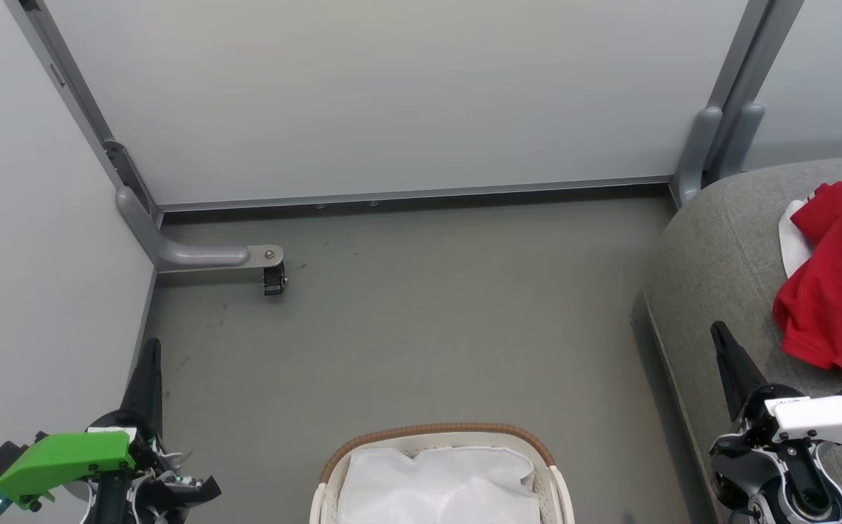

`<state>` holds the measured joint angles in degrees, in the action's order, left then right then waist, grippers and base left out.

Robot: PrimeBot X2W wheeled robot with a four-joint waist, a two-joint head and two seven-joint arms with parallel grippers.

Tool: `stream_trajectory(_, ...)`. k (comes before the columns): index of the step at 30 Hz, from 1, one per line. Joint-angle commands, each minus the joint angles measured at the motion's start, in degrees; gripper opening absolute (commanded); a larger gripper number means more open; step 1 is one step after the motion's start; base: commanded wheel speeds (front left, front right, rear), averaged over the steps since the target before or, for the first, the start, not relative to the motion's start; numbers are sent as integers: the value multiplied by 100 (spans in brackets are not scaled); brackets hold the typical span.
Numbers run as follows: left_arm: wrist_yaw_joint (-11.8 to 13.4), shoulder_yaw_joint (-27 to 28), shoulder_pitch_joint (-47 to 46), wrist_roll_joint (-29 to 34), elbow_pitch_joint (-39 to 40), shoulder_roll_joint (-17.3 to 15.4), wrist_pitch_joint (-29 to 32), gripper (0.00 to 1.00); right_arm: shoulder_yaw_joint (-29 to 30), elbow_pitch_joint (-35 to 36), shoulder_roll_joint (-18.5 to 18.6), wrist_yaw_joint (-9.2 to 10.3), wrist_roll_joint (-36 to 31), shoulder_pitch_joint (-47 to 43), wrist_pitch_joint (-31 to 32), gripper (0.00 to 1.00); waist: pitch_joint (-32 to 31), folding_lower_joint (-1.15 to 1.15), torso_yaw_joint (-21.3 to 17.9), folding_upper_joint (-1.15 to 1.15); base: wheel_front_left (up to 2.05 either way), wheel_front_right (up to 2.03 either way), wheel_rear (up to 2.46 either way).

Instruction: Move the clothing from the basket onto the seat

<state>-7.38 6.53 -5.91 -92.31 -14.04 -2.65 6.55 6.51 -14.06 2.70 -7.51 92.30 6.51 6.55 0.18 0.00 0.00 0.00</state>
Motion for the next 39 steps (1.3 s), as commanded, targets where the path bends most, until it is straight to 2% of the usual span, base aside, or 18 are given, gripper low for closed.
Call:
stream_trajectory(1, -20, 12, -63, -17, 10, -42, 19, 0, 13, 22, 34, 4, 20, -58, 20, 0, 0, 0, 0, 0, 0, 0, 0)
stream_trajectory(39, -20, 11, -63, -19, 10, -42, 17, 0, 12, 22, 34, 4, 21, -58, 18, 0, 0, 0, 0, 0, 0, 0, 0)
